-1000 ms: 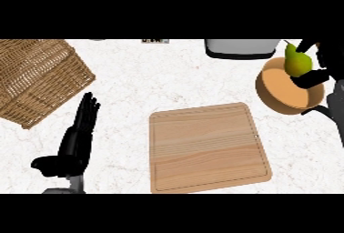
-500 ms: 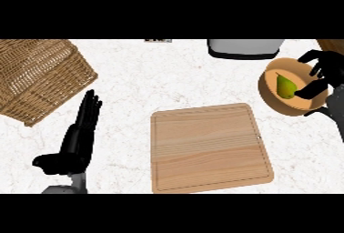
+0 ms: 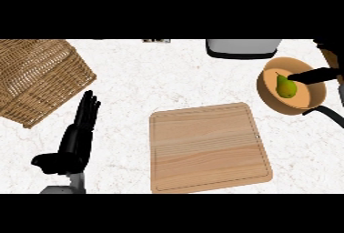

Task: Pick the pear from the cutting board and place it in the pot

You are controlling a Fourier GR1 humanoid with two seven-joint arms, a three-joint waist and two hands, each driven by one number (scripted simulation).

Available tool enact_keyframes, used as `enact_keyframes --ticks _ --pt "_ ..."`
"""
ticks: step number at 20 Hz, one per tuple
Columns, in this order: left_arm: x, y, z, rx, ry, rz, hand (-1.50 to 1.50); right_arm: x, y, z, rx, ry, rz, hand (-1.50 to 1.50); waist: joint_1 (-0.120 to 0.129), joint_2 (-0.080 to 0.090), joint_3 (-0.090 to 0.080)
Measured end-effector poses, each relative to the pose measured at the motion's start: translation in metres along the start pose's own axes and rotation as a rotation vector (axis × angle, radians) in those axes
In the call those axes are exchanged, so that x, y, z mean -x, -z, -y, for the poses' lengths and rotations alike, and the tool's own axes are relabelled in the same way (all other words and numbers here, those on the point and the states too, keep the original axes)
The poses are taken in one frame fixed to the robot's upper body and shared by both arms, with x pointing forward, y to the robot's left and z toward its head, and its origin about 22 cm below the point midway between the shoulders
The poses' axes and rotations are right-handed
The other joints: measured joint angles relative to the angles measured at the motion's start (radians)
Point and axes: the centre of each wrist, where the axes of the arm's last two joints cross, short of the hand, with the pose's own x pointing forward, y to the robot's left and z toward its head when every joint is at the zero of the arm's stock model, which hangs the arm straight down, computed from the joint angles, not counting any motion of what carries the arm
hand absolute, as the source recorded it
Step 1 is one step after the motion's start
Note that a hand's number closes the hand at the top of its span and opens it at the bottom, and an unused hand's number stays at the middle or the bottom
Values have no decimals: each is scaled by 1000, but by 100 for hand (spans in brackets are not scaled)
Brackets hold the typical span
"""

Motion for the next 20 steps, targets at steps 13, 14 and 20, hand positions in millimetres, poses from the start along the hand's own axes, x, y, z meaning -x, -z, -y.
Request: enact_keyframes --ticks 13,14,20 --pt "-1 4 9 6 -4 5 0 57 -19 56 218 373 -7 -150 9 5 0" --pt "-1 7 11 8 -2 6 0 60 -21 65 232 381 2 -150 10 7 0" --pt "-6 3 15 23 -13 14 0 84 -39 102 271 417 28 -150 18 8 1"
